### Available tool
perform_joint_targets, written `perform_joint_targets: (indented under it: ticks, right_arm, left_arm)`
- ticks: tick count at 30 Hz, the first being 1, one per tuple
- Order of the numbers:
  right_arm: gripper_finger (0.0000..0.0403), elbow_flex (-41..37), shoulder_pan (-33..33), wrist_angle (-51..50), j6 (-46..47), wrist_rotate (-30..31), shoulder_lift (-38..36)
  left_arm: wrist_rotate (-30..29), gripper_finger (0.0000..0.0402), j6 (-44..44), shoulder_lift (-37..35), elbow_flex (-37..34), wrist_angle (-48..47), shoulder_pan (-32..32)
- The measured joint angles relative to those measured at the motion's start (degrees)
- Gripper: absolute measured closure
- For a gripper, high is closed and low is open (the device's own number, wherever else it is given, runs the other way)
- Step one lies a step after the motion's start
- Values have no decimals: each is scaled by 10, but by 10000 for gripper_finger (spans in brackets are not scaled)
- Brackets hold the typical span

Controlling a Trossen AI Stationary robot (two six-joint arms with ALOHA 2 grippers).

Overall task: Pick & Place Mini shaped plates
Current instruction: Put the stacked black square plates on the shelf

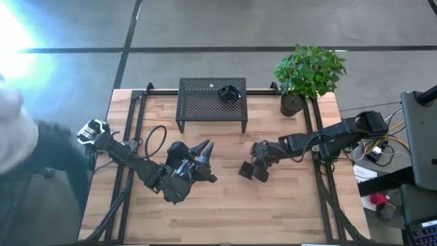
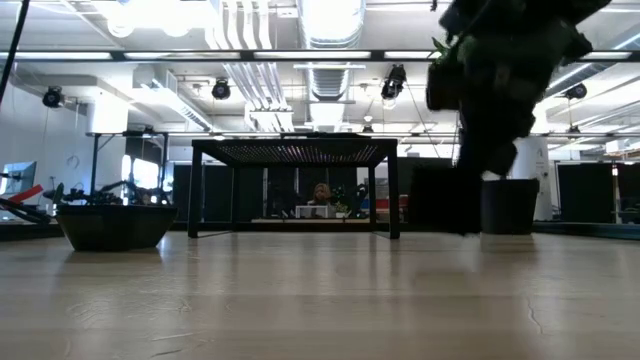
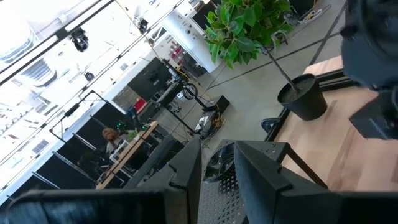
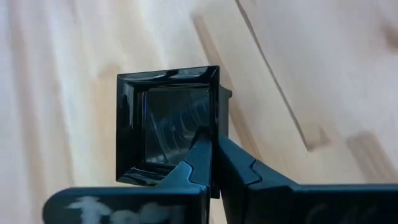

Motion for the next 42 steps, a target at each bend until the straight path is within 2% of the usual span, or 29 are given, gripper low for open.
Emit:
perform_joint_targets:
  ticks: [14, 21, 28, 39, 42]
  right_arm:
    - [393, 49, -4, -50, -38, 17, -58]
    - [392, 59, -26, -57, -57, 17, -65]
    - [392, 101, -34, -78, -95, 17, -65]
    - [392, 162, -34, -102, -145, 17, -65]
    - [392, 172, -34, -104, -160, 17, -65]
  left_arm:
    - [0, 307, 0, 0, 0, 0, 0]
    - [0, 307, 0, 0, 1, 0, 0]
    - [0, 307, -2, 0, 1, 0, 0]
    - [0, 307, -102, 0, 1, -7, -9]
    - [21, 307, -158, 0, 1, -47, -14]
